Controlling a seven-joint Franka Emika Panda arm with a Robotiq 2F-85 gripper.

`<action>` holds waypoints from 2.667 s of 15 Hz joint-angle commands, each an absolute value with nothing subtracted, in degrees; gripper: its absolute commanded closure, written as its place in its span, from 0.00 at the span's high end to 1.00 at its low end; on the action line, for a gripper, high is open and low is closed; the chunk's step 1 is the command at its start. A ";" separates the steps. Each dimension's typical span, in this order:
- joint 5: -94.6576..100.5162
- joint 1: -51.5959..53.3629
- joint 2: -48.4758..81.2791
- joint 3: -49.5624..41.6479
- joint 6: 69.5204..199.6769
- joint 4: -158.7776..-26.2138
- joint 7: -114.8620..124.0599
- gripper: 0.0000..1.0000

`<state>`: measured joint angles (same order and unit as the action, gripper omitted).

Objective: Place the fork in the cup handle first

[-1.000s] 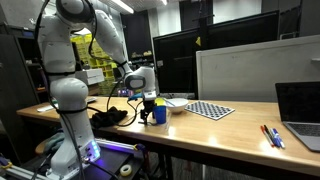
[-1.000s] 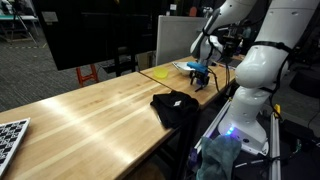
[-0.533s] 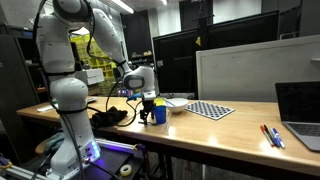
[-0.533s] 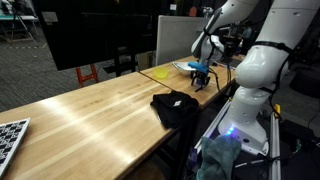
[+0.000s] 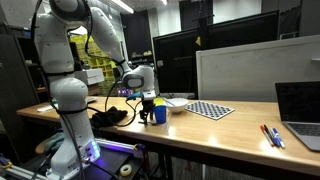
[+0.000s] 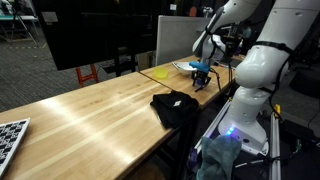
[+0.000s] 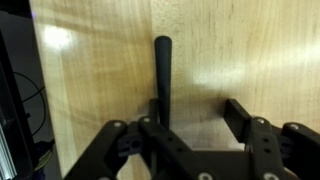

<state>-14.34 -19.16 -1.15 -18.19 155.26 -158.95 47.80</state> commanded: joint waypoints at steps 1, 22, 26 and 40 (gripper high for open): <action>-17.42 -17.92 2.63 -17.32 157.38 -158.94 45.84 0.41; -11.14 -19.88 -1.33 -18.01 152.51 -158.80 50.77 0.02; -4.68 -20.51 -4.13 -17.80 150.16 -159.94 57.50 0.02; 14.59 -23.72 -18.75 -13.42 129.61 -158.97 81.61 0.02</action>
<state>10.74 -21.80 -12.14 -16.32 134.75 -158.12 76.50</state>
